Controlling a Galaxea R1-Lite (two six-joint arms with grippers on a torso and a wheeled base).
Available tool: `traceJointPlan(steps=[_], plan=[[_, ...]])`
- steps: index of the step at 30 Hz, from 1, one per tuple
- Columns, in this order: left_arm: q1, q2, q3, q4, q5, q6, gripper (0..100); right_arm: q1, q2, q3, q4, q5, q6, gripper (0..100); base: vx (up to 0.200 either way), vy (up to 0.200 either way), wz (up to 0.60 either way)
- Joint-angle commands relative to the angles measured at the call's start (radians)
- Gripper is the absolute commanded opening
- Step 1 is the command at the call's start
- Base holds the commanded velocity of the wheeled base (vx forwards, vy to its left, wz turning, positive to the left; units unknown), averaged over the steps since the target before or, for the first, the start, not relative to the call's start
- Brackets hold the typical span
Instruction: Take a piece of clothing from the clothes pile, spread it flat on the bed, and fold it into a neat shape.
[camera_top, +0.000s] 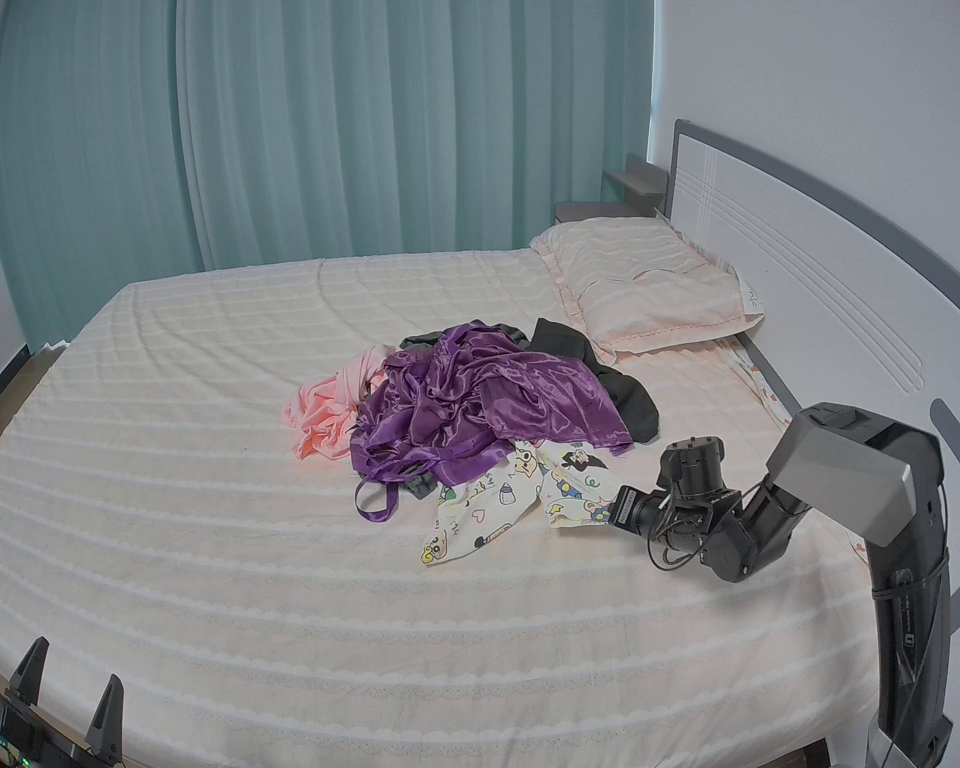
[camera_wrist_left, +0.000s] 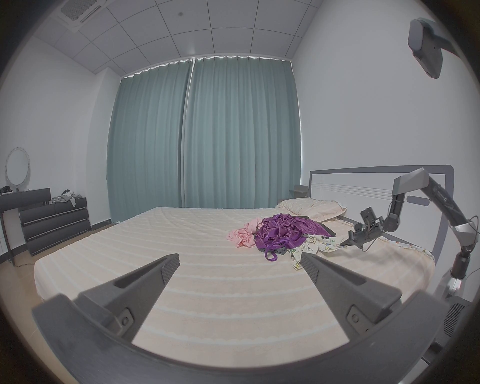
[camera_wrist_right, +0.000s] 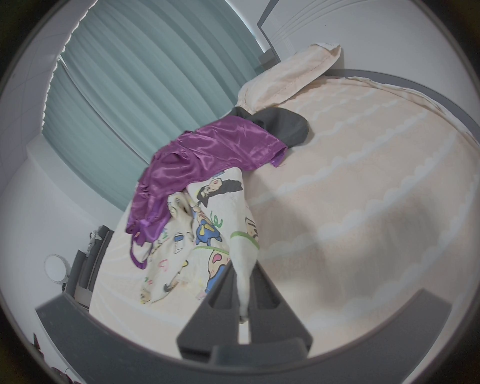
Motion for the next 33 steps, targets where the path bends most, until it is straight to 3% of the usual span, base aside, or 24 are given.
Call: traceJointPlan(steps=[1, 15, 23, 33], plan=[[0.0, -0.018, 0.018, 0.0, 0.0, -0.001, 100, 0.026, -0.226, 0.332, -0.256, 0.023, 0.022, 0, 0.0, 0.0, 0.0], [0.0, -0.018, 0.018, 0.0, 0.0, -0.001, 100, 0.196, -0.482, 0.783, -0.558, 0.029, 0.023, 0, 0.0, 0.0, 0.0], [0.0, -0.018, 0.018, 0.0, 0.0, 0.0, 100, 0.38, -0.67, 1.069, -0.753, 0.019, 0.022, 0, 0.0, 0.0, 0.0], [0.0, -0.018, 0.018, 0.0, 0.0, -0.001, 100, 0.426, -0.828, 1.106, -0.754, 0.016, 0.009, 0, 0.0, 0.0, 0.0]])
